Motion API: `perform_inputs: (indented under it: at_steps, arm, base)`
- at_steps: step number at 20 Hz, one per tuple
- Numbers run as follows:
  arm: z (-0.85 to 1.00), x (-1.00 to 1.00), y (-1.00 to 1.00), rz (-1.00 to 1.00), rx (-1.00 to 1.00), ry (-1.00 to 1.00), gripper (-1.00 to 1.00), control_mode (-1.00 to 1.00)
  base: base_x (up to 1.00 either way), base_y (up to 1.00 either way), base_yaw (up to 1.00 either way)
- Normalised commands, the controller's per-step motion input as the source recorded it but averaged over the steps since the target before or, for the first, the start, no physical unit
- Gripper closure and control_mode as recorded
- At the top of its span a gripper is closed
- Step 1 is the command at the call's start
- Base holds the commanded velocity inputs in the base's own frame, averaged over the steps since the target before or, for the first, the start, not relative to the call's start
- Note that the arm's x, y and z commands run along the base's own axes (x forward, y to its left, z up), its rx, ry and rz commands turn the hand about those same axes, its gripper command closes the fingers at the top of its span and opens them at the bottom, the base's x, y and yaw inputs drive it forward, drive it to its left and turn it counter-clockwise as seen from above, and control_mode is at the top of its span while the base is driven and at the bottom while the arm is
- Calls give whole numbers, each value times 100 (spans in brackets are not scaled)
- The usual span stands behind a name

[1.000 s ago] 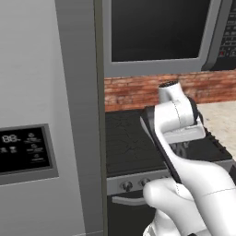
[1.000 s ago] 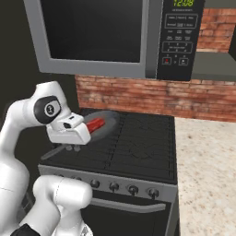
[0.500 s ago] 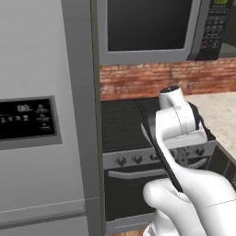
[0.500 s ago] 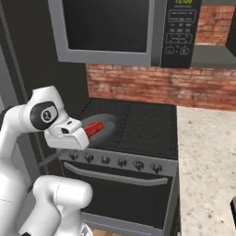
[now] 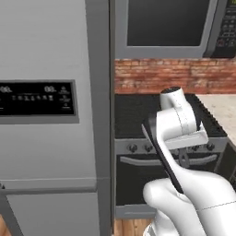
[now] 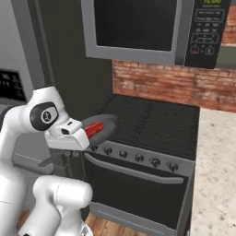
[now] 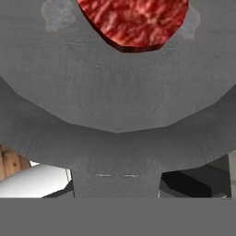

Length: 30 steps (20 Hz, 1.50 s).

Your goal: Pick up the pan with the steak in it and place it on the dining table. Then place the steak on the plate.

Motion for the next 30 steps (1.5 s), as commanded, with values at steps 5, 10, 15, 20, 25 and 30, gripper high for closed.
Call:
perform_inputs:
  at_steps: [5,10,15,20,25,30]
  arm:
    - [0,0,0,0,0,0,100,100]
    - [0,0,0,0,0,0,100,100]
    - [0,0,0,0,0,0,100,100]
    - [0,0,0,0,0,0,100,100]
    - [0,0,0,0,0,0,100,100]
    - [0,0,0,0,0,0,100,100]
  base:
    - [-15,2,40]
    - [-10,0,39]
    - [-18,3,37]
    - [-12,9,37]
    - [-23,0,35]
    - [-8,26,38]
